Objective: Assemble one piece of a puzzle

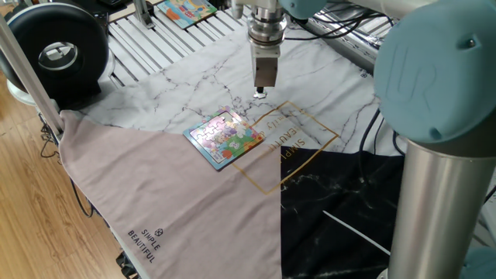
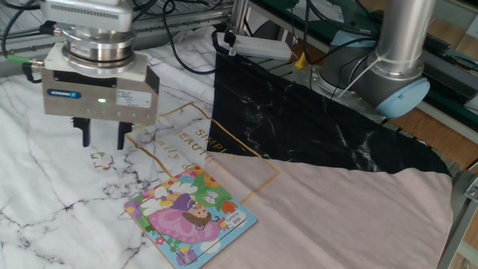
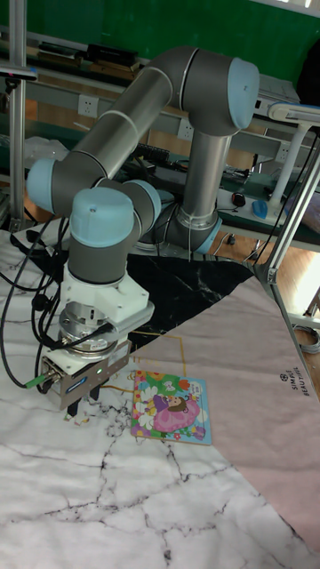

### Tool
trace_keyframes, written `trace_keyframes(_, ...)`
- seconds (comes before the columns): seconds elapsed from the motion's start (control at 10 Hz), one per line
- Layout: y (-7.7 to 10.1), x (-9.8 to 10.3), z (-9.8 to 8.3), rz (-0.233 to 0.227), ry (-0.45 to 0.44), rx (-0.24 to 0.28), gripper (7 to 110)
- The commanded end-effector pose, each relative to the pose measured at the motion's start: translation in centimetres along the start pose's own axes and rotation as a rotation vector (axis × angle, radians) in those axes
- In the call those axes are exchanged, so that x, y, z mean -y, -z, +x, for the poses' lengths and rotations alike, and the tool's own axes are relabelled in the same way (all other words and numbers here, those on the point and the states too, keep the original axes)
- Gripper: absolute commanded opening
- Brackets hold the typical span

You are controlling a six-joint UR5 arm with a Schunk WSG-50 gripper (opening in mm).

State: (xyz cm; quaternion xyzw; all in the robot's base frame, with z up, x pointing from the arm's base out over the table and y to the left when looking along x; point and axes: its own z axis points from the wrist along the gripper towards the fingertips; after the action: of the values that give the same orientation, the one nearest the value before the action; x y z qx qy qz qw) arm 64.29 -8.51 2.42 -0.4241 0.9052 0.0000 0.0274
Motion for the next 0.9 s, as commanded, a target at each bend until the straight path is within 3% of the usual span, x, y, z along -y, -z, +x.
trace_keyframes(0.0, 0.1, 1.1, -1.0, 0.015, -0.052, 0.021, 44)
trace_keyframes(0.1, 0.1, 1.8, -0.4, 0.039, -0.060, -0.015, 44)
trace_keyframes(0.5, -0.7, 1.2, -0.5, 0.001, -0.059, -0.007, 44)
trace_keyframes(0.8, -0.8, 1.6, 0.6, -0.004, -0.055, -0.025, 44)
